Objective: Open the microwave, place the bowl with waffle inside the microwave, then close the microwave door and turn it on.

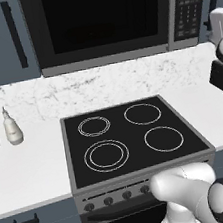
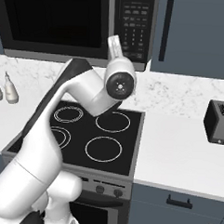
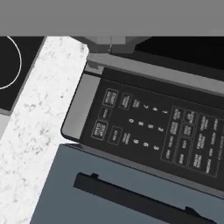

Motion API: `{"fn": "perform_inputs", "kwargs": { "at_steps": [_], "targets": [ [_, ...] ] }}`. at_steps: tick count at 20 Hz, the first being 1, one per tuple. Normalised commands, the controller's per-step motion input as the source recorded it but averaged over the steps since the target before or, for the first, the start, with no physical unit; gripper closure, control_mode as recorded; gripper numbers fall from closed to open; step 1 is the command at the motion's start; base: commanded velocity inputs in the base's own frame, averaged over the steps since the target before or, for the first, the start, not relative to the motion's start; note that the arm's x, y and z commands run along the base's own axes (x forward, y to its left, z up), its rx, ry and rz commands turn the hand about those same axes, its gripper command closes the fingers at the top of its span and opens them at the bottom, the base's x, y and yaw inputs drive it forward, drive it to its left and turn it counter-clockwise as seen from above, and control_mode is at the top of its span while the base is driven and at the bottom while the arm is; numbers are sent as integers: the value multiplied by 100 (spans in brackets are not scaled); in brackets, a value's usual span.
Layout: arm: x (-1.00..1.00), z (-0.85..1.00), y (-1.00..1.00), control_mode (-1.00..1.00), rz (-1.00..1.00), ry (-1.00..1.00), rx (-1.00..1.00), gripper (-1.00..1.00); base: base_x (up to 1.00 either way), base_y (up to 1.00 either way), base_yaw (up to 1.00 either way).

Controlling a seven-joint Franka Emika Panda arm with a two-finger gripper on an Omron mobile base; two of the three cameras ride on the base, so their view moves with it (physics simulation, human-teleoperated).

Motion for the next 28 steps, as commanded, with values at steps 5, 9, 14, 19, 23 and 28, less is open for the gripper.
{"fn": "perform_inputs", "kwargs": {
  "at_steps": [5, 9, 14, 19, 23, 28],
  "targets": [
    [54, 0, 0, -100, 7, 0, 2, 100, 0, 0, 0],
    [64, -2, 0, -100, 4, 0, 0, 100, 0, 0, 0],
    [60, -24, 0, -100, 3, 0, 0, 100, 0, 0, 0],
    [51, -25, 0, -100, 3, 0, 0, 100, 0, 0, 0],
    [52, -3, 0, -100, 2, 0, 2, 100, 0, 0, 0],
    [62, 0, 0, -100, 3, 0, 3, 100, 0, 0, 0]
  ]
}}
